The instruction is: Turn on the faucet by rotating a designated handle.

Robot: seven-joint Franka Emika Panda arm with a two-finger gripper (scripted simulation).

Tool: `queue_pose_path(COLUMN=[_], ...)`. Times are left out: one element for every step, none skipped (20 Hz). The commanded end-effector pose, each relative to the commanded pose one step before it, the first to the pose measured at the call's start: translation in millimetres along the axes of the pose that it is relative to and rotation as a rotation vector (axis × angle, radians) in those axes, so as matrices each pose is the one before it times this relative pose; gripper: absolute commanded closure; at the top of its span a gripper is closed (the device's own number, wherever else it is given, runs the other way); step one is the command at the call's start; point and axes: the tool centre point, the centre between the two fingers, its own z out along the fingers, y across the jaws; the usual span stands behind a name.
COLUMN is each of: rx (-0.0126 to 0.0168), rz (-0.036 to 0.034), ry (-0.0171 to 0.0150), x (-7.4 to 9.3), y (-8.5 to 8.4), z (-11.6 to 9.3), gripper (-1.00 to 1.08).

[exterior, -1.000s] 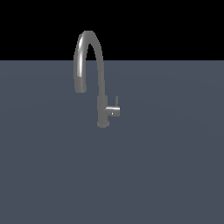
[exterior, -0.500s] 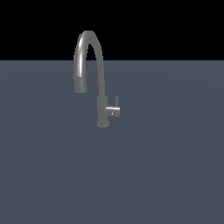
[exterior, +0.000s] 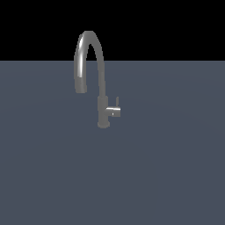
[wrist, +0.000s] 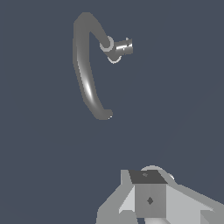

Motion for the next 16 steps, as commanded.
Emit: queue_pose_path(rx=[0.03880,0.01568,0.01580,0.01592,0.01604,0.01616,0.01627,0.01640,0.01652,0.01664,0.01676,0.01690,0.01702,0.01716,0.01731,0.01745], rz=[0.04141,0.01643,0.01652,0.01661,0.01669,0.01678,0.01686,0.01695,0.01703,0.01712,0.01721,0.01731,0.01740,0.01750,0.01761,0.01772], ry=[-0.03484,-0.01405,-0.01414,-0.01422,-0.01431,-0.01440,-0.01449,-0.01458,-0.01467,-0.01477,-0.01487,-0.01498,-0.01508,-0.01520,-0.01532,-0.01544], x=[15.55,6.20,6.24,6.28,6.32,6.36,6.39,6.43,6.47,6.50,6.54,6.58,6.62,6.66,6.71,6.75], y=[-1.78,-0.76,-0.76,-0.77,-0.77,-0.78,-0.78,-0.79,-0.79,-0.79,-0.80,-0.80,-0.81,-0.81,-0.81,-0.82], z=[3.77,1.46,1.46,1.47,1.47,1.48,1.48,1.49,1.49,1.49,1.50,1.50,1.51,1.52,1.52,1.53], gripper=[1.08,1.08,1.08,1.08,1.08,1.08,1.08,1.08,1.08,1.08,1.08,1.08,1.08,1.08,1.08,1.08])
